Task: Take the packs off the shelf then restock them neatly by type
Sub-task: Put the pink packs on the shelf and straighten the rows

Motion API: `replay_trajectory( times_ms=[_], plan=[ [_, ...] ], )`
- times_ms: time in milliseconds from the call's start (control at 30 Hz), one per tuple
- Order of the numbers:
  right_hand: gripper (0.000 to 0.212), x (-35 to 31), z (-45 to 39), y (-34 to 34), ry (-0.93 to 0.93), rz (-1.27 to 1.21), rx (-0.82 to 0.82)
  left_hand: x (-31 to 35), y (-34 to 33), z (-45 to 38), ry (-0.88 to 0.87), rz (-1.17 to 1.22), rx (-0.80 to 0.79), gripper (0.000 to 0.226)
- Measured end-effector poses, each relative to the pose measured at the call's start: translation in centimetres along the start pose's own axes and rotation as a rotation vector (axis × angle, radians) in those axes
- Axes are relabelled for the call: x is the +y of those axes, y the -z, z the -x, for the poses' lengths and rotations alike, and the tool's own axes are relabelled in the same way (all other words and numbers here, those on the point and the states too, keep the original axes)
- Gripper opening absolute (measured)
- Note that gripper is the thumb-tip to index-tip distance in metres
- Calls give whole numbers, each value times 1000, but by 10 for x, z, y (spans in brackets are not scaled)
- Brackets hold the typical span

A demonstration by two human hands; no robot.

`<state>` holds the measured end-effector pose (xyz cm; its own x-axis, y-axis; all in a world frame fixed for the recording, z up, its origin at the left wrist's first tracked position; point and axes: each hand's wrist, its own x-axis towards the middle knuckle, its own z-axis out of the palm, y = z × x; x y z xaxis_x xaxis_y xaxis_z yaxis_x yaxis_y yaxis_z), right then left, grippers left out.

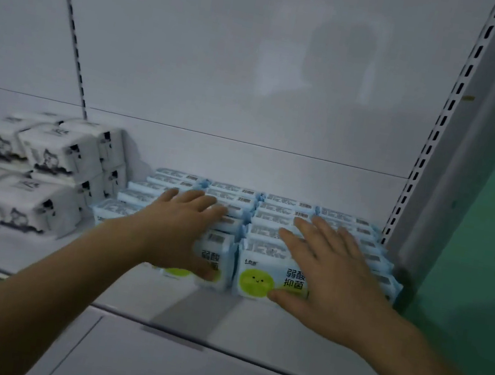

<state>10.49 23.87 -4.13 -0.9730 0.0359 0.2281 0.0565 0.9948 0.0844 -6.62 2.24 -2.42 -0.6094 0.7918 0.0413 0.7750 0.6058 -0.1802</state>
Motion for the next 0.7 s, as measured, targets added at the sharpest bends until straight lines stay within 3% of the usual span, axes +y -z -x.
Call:
replay_trajectory(
  times_ms=[100, 233, 400, 533, 600, 700],
  plan=[
    [91, -34, -30, -9, 72, 36, -16, -25, -11, 5, -13, 7, -64, 105],
    [92, -66, -61, -15, 76, 103, -31, -27, -21, -3, -114, 10, 90, 94],
    [79, -80, -68, -27, -25, 170, -44, -59, -23, 15, -122, 61, 126, 107],
    [97, -102, -88, -23, -9, 186, -68, -115, -29, 31, -23, 57, 1, 125],
    [105, -115, -103, -17, -27, 192, -140, -131, -37, 27, -49, 56, -55, 124],
    [101, -126, -117, -19, -46, 187, -177, -138, -45, 18, -130, 115, 2, 116]
  ],
)
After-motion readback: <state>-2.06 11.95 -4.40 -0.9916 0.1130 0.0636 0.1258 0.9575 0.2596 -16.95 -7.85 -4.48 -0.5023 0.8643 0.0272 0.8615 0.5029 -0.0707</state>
